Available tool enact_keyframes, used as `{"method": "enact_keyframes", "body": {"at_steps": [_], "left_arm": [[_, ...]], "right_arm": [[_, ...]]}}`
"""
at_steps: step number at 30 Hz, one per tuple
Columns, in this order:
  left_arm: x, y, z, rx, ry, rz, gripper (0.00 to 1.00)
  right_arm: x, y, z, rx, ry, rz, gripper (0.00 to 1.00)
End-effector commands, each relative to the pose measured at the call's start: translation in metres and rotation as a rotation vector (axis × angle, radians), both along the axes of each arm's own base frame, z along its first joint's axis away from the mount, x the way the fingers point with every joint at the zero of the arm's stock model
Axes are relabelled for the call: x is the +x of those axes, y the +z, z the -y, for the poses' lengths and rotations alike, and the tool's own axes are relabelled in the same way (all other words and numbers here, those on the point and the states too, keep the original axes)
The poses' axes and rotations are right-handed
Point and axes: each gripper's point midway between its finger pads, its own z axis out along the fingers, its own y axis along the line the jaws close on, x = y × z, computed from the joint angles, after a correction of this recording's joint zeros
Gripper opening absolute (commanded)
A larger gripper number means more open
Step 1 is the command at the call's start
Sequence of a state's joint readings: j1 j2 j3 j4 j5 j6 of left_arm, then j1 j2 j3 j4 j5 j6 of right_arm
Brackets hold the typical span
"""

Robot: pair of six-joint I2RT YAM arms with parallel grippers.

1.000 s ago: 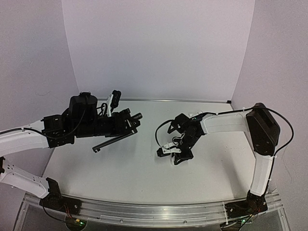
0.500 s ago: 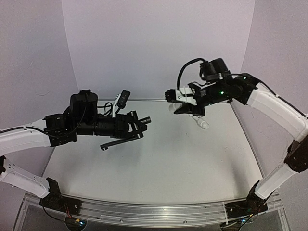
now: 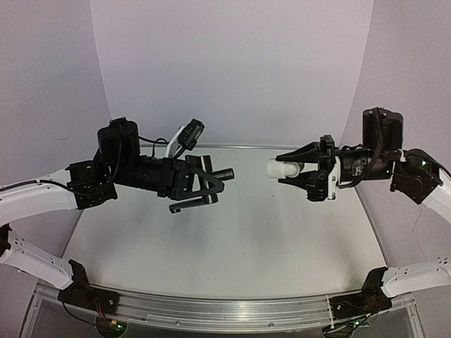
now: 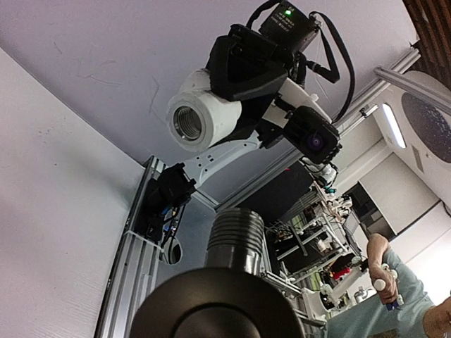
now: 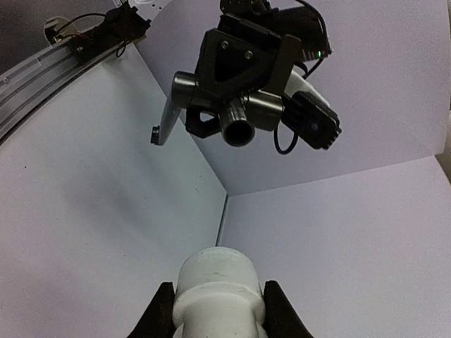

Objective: Install the water faucets

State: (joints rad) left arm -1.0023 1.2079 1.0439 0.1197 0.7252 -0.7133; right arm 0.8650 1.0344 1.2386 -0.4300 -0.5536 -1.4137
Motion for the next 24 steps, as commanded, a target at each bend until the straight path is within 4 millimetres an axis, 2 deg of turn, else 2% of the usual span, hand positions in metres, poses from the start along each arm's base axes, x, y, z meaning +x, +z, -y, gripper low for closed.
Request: {"method": "enact_keyframes", "body": {"at_steps": [1, 4, 18, 24], "left_arm": [[-0.019, 0.056, -0.003, -0.167, -0.129, 0.078, 0.00], [-0.020, 0.055, 0.000, -0.170, -0.150, 0.064, 0.00], [-0.025, 0.054, 0.014, -0.171, -0.254, 0.019, 0.00], [-0.032, 0.049, 0.021, -0.143, -0.288, 0.014, 0.00]], "right_arm": [[-0.013, 0.048, -0.013, 0.170, 0.098, 0.226, 0.00], [-0.020, 0.053, -0.018, 0.202, 0.136, 0.272, 0.00], [-0.051, 0.028, -0.025, 0.169, 0.308, 0.454, 0.00], [-0.054, 0.027, -0.024, 0.168, 0.322, 0.468, 0.00]]}}
